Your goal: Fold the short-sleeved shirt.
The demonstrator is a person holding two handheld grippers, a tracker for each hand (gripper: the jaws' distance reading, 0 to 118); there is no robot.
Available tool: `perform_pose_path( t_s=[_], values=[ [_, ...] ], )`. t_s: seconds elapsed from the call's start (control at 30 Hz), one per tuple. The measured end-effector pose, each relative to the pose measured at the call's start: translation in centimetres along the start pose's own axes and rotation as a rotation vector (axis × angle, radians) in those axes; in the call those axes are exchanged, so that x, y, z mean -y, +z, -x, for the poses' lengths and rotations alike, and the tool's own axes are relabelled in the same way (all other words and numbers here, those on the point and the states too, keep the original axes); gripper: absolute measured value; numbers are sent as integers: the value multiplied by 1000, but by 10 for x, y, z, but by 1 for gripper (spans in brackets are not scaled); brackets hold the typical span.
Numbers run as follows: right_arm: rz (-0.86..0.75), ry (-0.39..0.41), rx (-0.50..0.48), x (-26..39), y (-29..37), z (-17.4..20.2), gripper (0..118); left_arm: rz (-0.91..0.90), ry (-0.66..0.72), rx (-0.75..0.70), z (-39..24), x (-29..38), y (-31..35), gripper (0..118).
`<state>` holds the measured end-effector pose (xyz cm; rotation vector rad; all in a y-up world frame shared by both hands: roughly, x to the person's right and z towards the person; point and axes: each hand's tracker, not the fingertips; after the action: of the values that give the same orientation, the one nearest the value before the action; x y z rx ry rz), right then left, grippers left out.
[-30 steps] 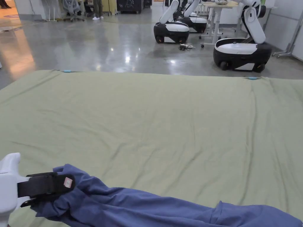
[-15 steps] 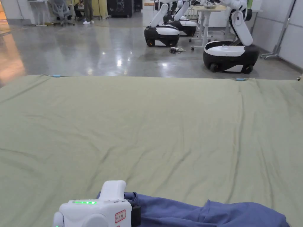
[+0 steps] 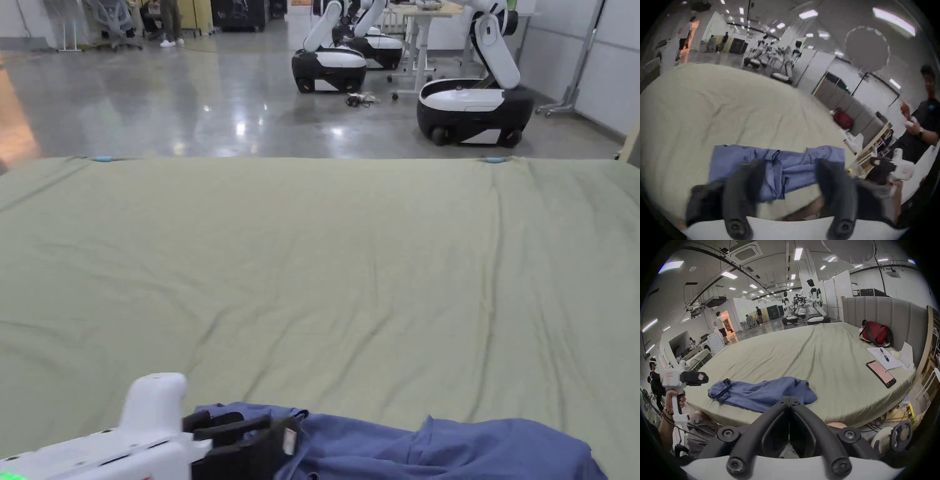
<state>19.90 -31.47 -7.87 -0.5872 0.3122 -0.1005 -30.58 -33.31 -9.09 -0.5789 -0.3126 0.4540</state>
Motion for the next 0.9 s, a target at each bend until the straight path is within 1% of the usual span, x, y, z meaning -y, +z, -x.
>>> perform_pose_path(
  t_s=[0.03, 0.07, 0.1, 0.17, 0.23, 0.27, 0.37, 0.4, 0.43, 0.47, 0.5, 0.57, 0.67, 0.77, 0.83, 0.87, 0.9],
  values=[
    [2, 1, -2, 0, -1, 0, 3, -20, 31, 15, 7, 2, 11, 40],
    [2, 0, -3, 0, -2, 0, 3, -31, 57, 17, 13, 5, 18, 3],
    [1, 0, -6, -1, -3, 3, 4, -53, 106, 32, 23, 10, 25, 0],
    [-1, 1, -14, -1, -4, 5, 4, -28, 154, 56, 39, 16, 30, 0],
    [-2, 1, -19, -2, -5, 6, 4, -37, 164, 34, 48, 22, 32, 0],
    [-1, 1, -22, -3, -5, 7, 4, -34, 178, 47, 52, 22, 30, 0],
    [1, 7, -26, -4, -6, 11, 4, -15, 264, 207, 66, 16, 10, 0],
    [0, 10, -26, -4, -6, 12, 4, -6, 285, 244, 67, 14, -2, 0],
    [-1, 12, -28, -4, -6, 13, 4, -14, 310, 242, 74, 13, -16, 0],
    [-2, 13, -32, -4, -6, 13, 4, 39, 336, 271, 80, 13, -34, 0],
    [-3, 12, -32, -3, -5, 15, 4, 62, 352, 276, 82, 14, -49, 0],
    [-5, 13, -33, -3, -3, 15, 4, 123, 375, 242, 89, 22, -82, 0],
    [-5, 11, -17, -8, 0, 12, 4, 191, 379, 243, 86, 32, -115, 0],
    [-8, 0, 1, -8, 3, 7, 4, 231, 387, 274, 84, 41, -134, 0],
    [-5, -6, 8, -8, 3, 6, 4, 245, 391, 245, 86, 47, -139, 0],
    [-4, -5, 12, -7, 3, 6, 4, 242, 371, 238, 86, 46, -139, 0],
    [-4, -4, 14, -7, 3, 6, 4, 238, 375, 246, 86, 44, -137, 0]
  ],
)
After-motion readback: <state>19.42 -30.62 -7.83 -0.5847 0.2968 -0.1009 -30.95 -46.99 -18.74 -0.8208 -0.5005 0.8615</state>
